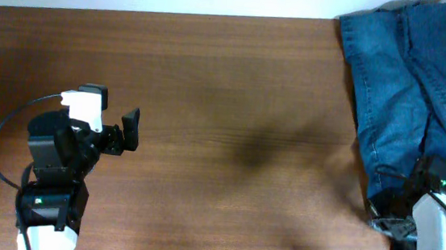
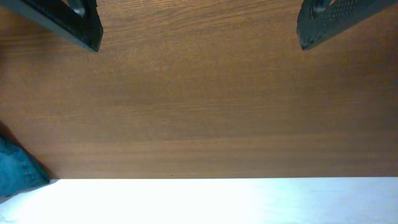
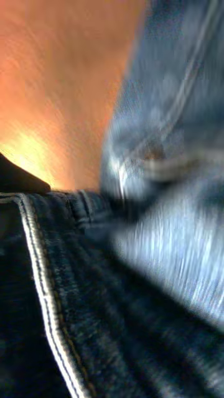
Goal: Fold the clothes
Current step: 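Move the right gripper to the blue jeans and grasp the waistband, then lift the jeans with the right gripper and drag them toward the table center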
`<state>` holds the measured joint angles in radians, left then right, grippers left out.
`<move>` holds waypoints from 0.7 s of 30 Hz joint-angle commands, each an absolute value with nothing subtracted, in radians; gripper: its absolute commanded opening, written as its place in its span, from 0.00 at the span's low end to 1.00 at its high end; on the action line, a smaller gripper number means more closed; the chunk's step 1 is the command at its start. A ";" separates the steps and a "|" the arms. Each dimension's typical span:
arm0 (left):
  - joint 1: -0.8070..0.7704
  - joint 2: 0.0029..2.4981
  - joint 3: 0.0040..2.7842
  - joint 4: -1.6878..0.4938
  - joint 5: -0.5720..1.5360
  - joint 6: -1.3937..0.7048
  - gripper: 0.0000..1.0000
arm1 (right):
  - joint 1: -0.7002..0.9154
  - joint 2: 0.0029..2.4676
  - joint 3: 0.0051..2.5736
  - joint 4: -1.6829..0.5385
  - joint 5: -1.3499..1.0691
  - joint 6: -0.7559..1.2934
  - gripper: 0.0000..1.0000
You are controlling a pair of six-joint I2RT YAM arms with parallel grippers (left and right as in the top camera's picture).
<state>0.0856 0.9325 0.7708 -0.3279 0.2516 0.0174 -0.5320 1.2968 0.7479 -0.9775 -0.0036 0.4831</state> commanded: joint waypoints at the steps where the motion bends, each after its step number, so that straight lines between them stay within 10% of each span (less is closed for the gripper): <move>1: 0.090 0.934 0.792 -0.322 0.266 0.011 0.99 | -0.455 1.199 0.880 -0.968 -0.136 0.366 0.04; 21: 0.090 0.934 0.792 -0.239 0.266 0.010 0.99 | 0.461 1.441 1.478 -0.539 -0.207 0.217 0.04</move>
